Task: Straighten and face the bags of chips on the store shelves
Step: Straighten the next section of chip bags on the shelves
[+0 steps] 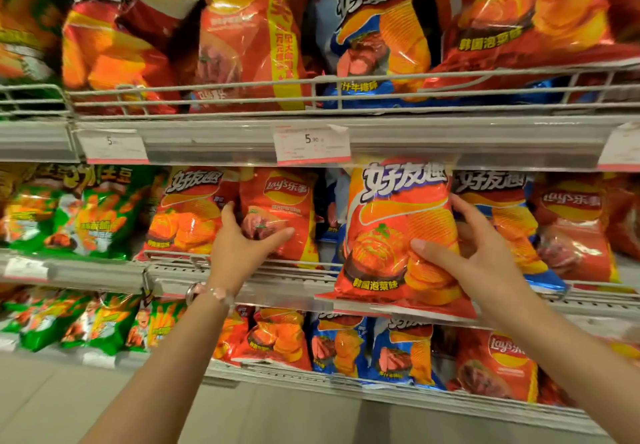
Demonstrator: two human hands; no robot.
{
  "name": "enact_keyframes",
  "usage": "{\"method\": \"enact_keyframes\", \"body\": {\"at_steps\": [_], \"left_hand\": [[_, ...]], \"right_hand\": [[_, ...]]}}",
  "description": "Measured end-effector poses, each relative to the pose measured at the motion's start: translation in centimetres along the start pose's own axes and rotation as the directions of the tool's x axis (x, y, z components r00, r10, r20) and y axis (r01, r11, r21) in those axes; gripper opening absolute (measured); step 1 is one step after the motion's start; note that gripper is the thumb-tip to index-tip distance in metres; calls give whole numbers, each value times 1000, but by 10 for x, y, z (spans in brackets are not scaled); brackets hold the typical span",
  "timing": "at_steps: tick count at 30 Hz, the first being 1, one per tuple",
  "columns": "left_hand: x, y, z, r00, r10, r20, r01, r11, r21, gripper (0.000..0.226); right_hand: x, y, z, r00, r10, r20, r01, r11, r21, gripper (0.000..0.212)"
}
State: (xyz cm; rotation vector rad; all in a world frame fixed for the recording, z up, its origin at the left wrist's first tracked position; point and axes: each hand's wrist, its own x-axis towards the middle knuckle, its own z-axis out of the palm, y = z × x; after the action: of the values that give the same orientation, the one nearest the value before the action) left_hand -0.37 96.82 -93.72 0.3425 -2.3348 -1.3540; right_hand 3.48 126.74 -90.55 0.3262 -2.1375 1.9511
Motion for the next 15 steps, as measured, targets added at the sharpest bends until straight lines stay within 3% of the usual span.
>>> {"method": "enact_keyframes", "body": {"at_steps": [4,12,15], "left_hand": [[2,0,6,1000,26,8,-26,1000,2,109],[5,0,-14,998,39,-46,-47,981,-188,99],[2,7,-31,998,69,-9,-69,970,-234,59]], "right_hand": [[-6,1,14,998,-58,-4,57,990,-127,89],[-8,-2,30,998,-54,-37,50,992,-116,96],[-5,-3,38,1000,-26,-5,25,989,-143,94]]}}
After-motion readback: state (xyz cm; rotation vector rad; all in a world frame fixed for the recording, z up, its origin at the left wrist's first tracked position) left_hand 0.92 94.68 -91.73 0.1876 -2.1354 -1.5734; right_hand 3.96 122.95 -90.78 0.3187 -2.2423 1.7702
